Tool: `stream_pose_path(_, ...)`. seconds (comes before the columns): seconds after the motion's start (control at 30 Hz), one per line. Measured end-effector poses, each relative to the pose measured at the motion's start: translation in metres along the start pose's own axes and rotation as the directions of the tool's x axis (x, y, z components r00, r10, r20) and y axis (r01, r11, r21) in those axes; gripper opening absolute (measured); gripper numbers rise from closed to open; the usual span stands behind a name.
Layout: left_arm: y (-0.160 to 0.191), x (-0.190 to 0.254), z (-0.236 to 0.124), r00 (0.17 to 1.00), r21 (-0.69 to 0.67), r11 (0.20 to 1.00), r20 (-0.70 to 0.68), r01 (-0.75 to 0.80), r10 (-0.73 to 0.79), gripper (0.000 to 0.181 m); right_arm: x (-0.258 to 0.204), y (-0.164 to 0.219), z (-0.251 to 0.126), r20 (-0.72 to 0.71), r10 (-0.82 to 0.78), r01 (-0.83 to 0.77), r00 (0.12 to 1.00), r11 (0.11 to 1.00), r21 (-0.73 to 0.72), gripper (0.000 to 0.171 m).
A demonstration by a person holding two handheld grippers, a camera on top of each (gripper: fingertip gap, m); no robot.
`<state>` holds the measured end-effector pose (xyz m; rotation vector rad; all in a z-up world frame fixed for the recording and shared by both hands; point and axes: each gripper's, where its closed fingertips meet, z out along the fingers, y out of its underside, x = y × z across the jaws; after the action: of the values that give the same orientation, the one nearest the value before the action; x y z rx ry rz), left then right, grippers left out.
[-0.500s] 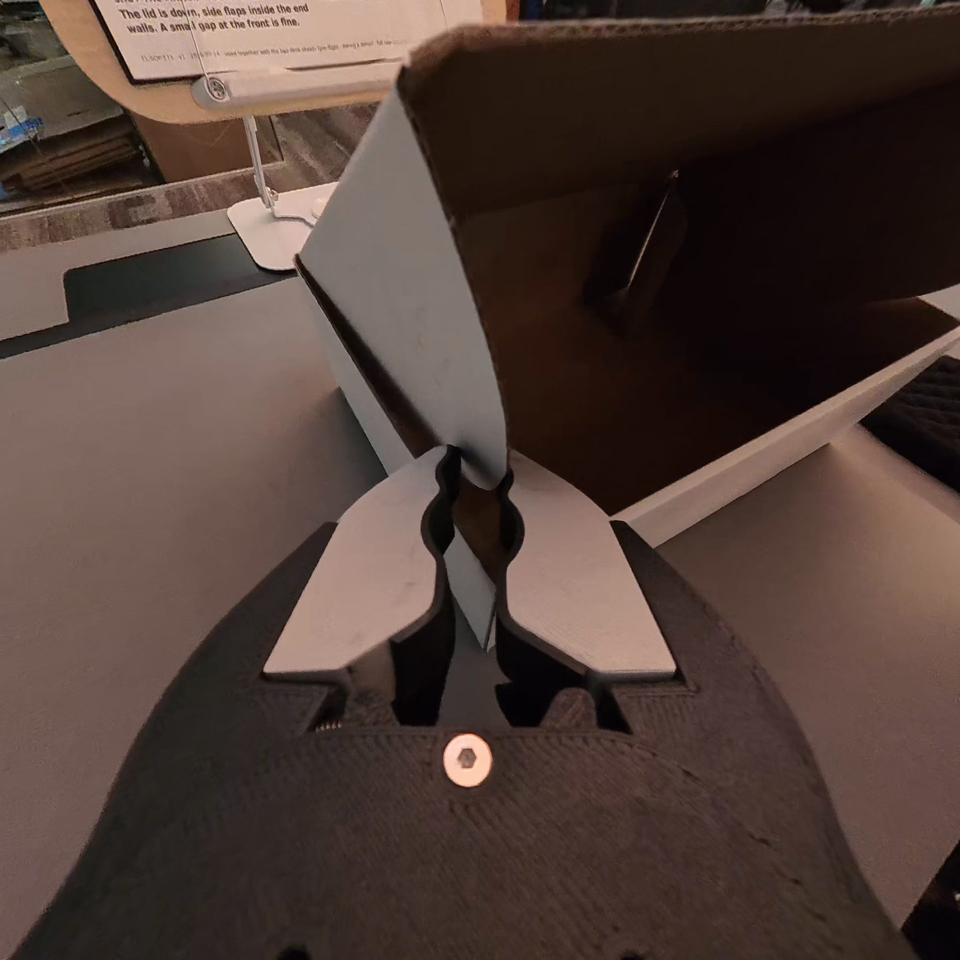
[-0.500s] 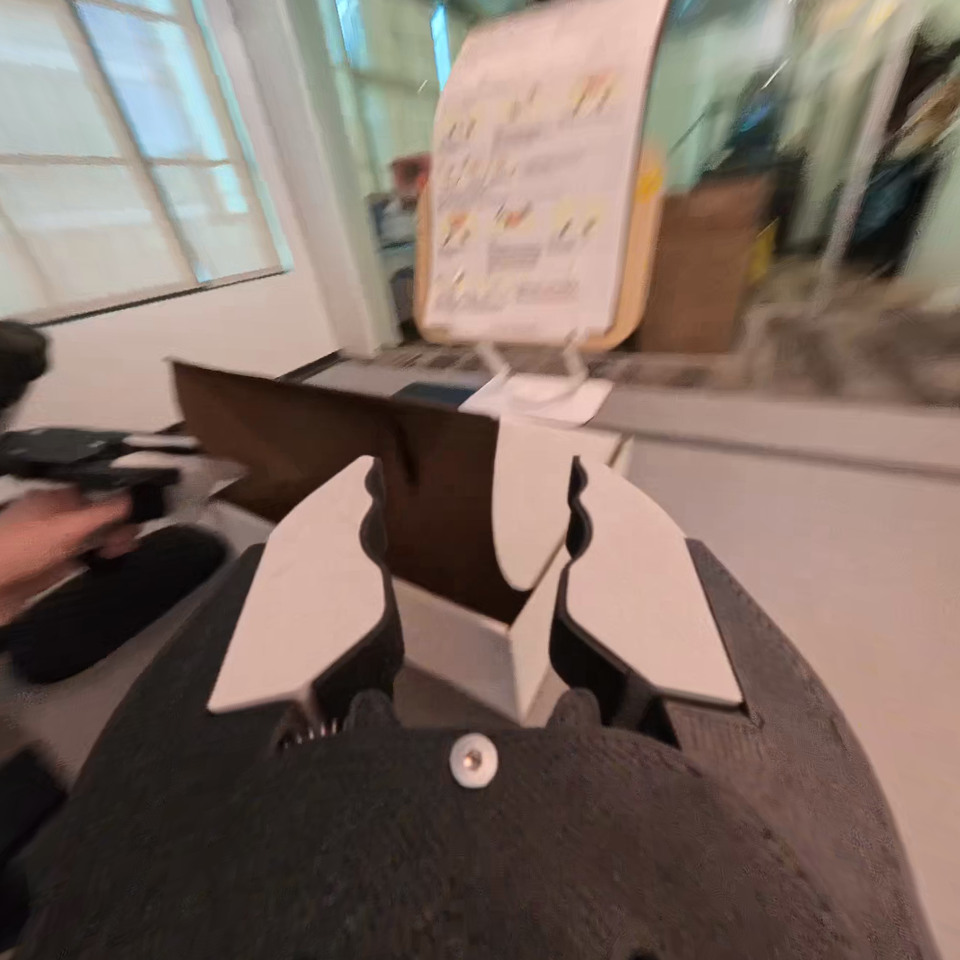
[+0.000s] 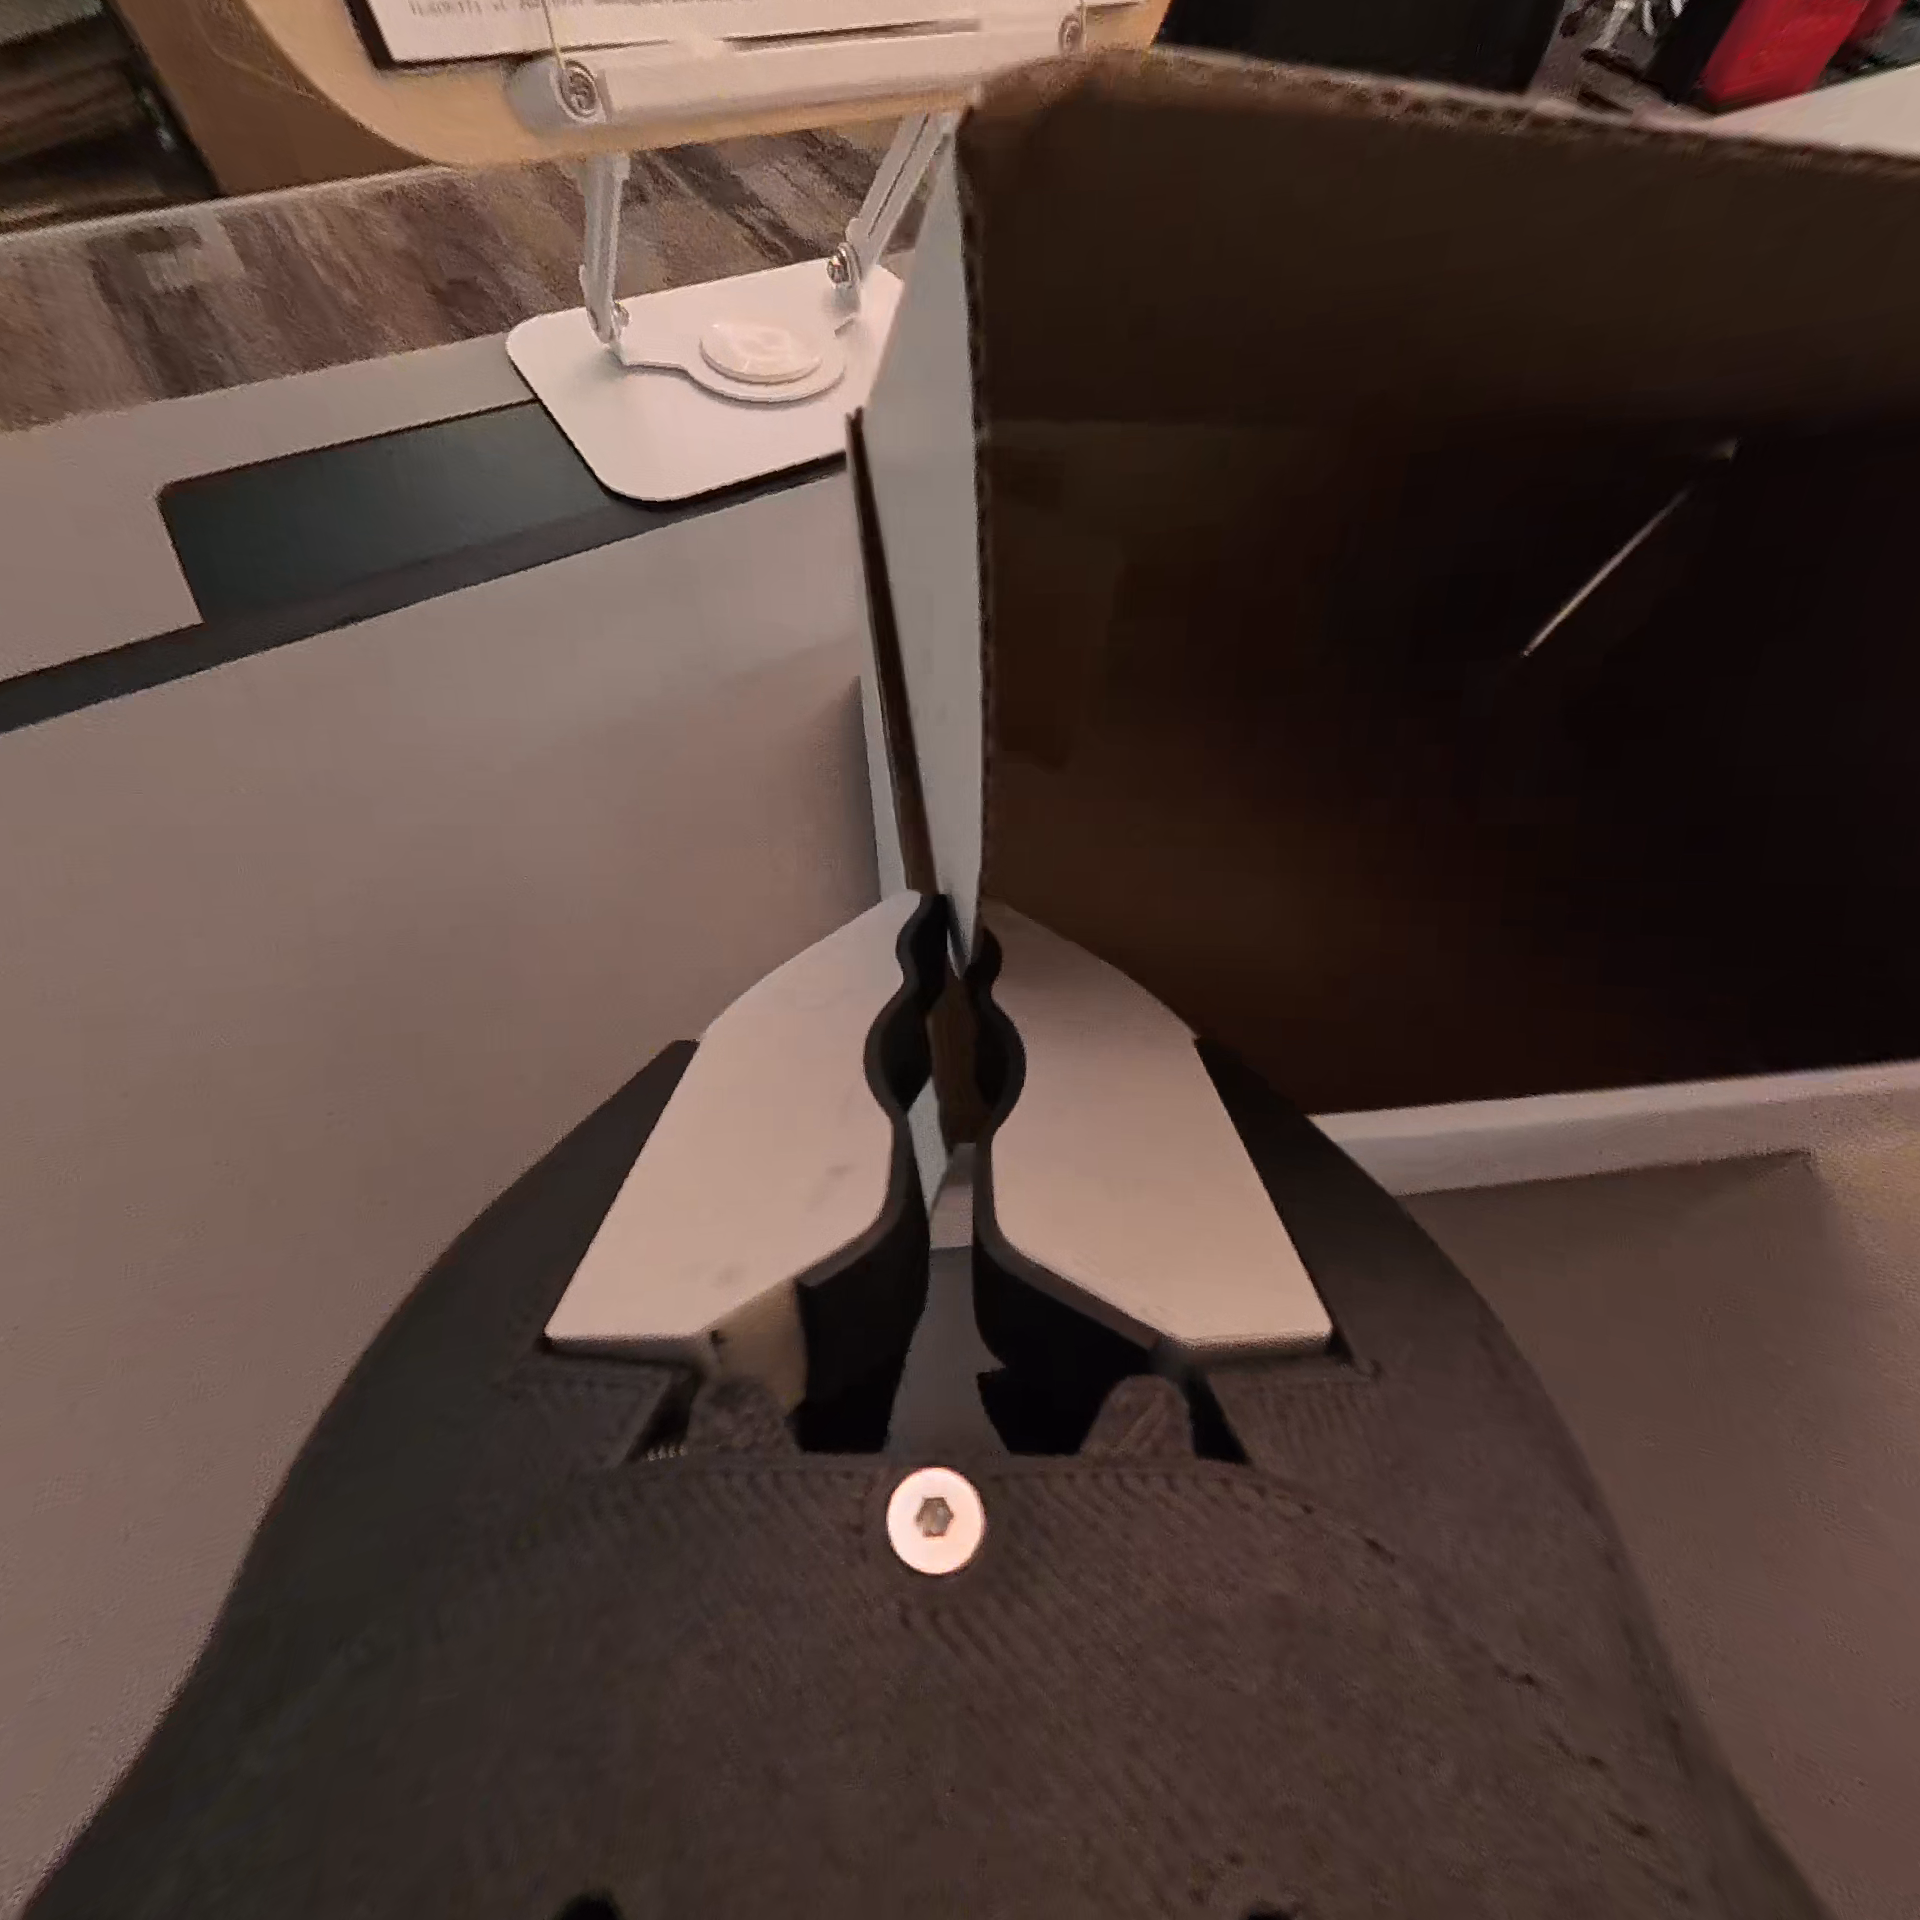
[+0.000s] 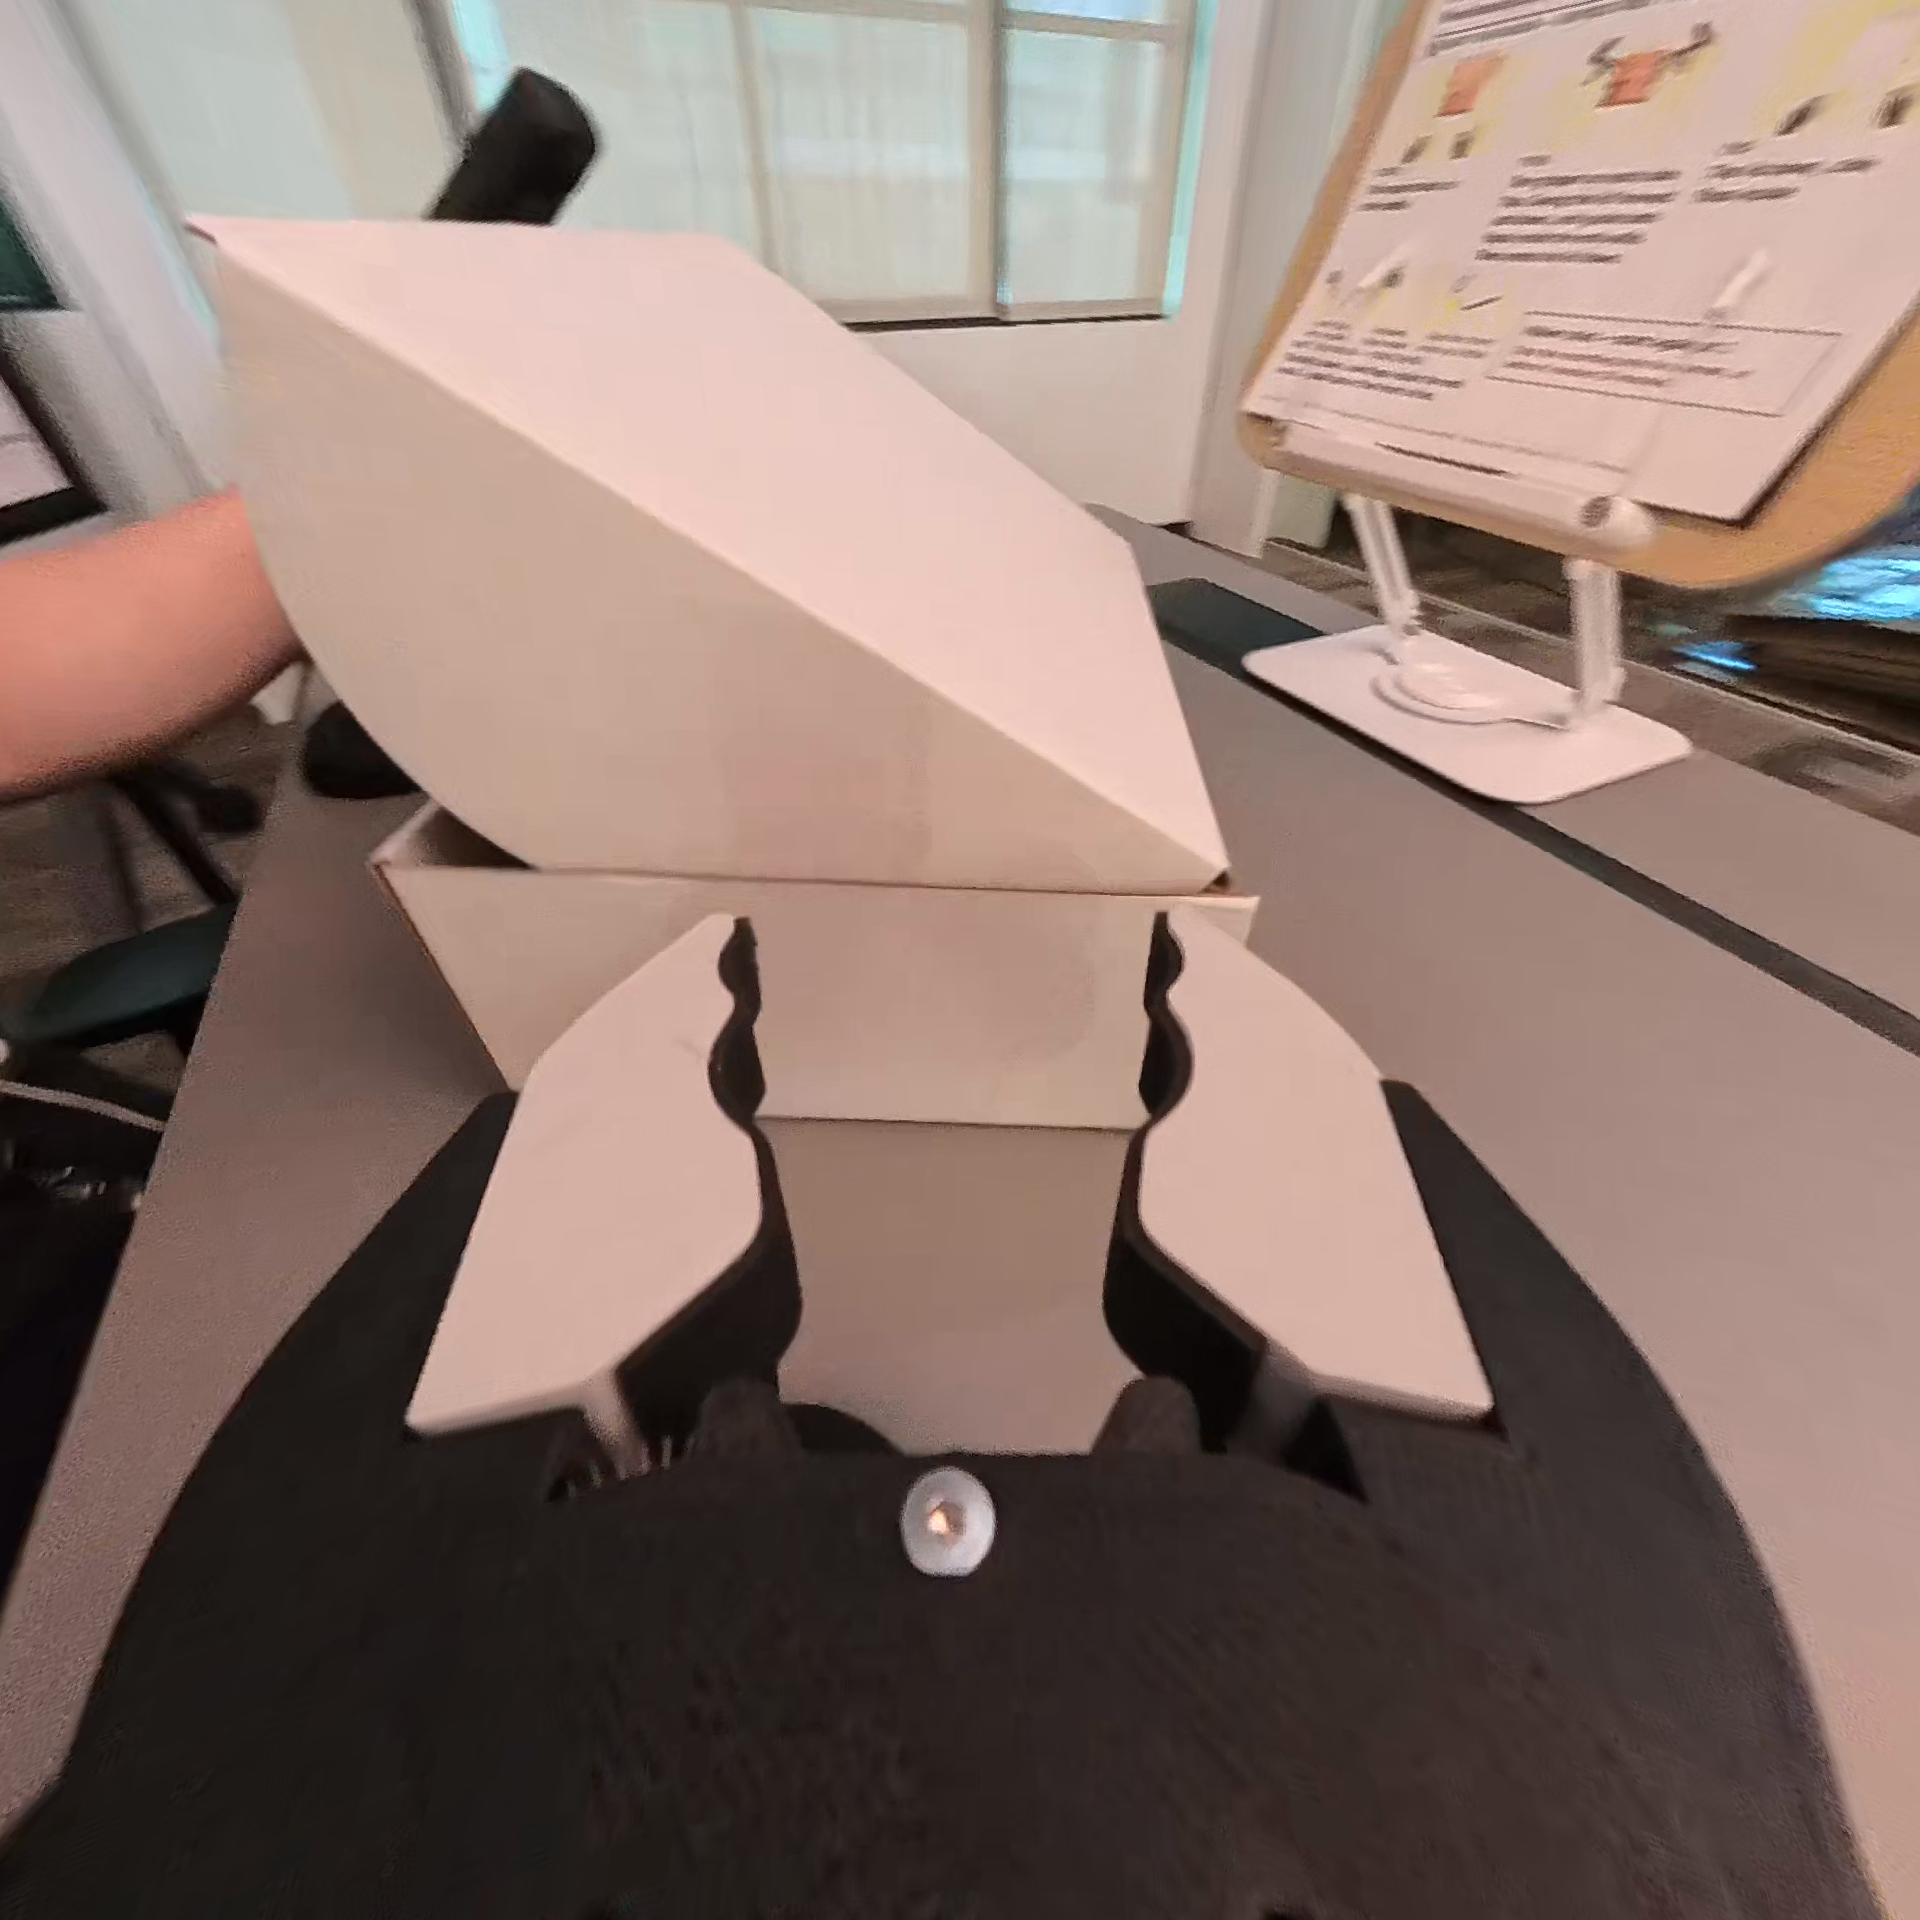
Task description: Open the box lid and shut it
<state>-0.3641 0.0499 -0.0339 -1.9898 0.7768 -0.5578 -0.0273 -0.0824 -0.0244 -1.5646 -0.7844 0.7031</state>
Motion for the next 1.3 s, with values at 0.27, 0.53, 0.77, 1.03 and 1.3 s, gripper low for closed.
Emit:
stream_pose_path(0.27, -0.005, -0.013, 0.031, 0.997, -0.084, 0.996, -0.074, -0.022, 0.016, 0.001, 0.021, 0.028, 0.032, 0.293, -0.121, 0.152, 0.948, 0.984, -0.088, 0.077)
stream_pose_path(0.53, -0.010, 0.001, 0.044, 0.988, -0.098, 0.995, -0.155, -0.032, 0.017, 0.002, 0.022, 0.060, 0.058, 0.523, 0.041, 0.037, 0.851, 0.990, -0.138, 0.051)
stream_pose_path(0.77, -0.015, 0.012, 0.047, 0.978, -0.088, 0.996, -0.209, -0.034, 0.014, 0.006, 0.018, 0.062, 0.065, 0.536, 0.003, 0.085, 0.844, 0.987, -0.140, 0.044)
stream_pose_path(1.03, -0.011, 0.006, 0.047, 0.984, -0.111, 0.993, -0.176, -0.043, 0.023, 0.005, 0.023, 0.061, 0.062, 0.509, 0.032, 0.097, 0.860, 0.969, -0.226, 0.045)
stream_pose_path(1.3, -0.002, 0.007, 0.039, 0.996, -0.126, 0.992, -0.092, -0.010, -0.002, 0.001, 0.050, 0.009, 0.030, 0.140, 0.029, -0.014, 0.990, 0.994, -0.111, 0.071)
